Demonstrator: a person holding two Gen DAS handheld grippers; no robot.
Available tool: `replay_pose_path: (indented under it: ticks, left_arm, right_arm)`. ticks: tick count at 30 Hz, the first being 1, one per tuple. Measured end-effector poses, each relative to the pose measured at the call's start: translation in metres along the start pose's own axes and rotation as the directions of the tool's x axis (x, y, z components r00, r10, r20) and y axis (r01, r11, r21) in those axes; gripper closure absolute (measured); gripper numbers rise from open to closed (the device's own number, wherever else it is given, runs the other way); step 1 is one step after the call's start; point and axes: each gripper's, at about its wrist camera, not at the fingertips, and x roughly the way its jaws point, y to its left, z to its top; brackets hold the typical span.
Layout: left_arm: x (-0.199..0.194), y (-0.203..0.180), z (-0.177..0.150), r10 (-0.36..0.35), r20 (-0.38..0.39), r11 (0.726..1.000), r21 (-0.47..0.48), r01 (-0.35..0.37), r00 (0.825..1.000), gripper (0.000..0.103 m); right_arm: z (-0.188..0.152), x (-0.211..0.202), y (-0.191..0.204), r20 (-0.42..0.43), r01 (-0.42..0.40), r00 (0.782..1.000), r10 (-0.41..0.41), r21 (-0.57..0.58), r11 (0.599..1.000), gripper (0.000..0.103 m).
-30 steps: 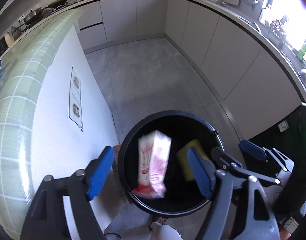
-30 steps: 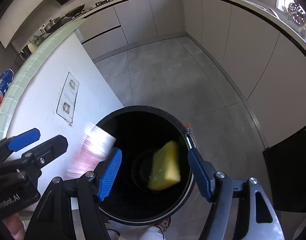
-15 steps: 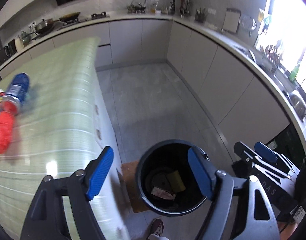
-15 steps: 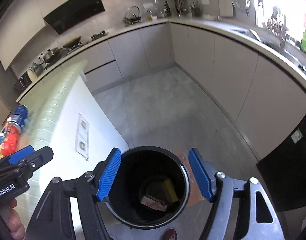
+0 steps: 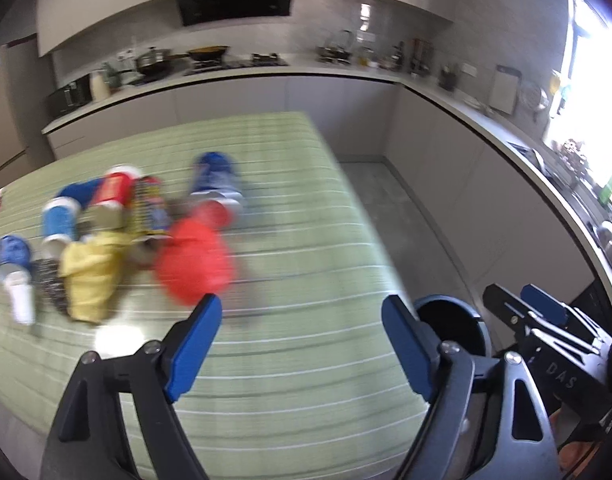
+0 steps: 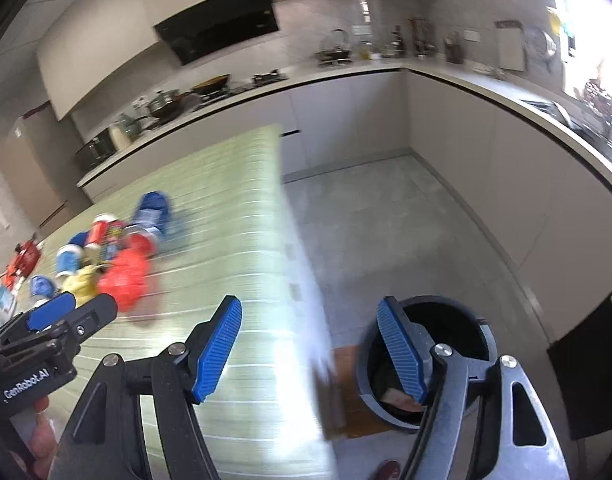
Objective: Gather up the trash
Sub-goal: 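Grasp the yellow cloth with the left tool while the right tool grasps the red bag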
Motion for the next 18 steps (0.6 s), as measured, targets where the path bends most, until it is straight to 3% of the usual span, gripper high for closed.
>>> replay_pose_path:
  ticks: [6,10,18]
  left_arm:
    - [-0.012,0.089,-0.011,0.051,0.004,0.998,-0.042,-0.051,0.999,0.019]
    - [-0.009,0.139,-0.017,0.090,-0.016,0.994,-0.068,-0.091,0.996,0.019]
    - [0.009,0.180,-0.011,0.123,-0.030,0.986,-0.109,-0.125,0.992,0.019]
  right_arm:
    - [-0.021,0.015,0.100,0.010,-0.042,0.999,0.042,-0.044,0.998,0.030]
    - [-0.031,0.027,0.142,-0.001,-0.072,0.997,0.073,-0.051,0.996,0.030]
    - [-0.023,0.046,0.188,-0.044,-0.098,0.995,0.094,-0.102,0.990,0.030]
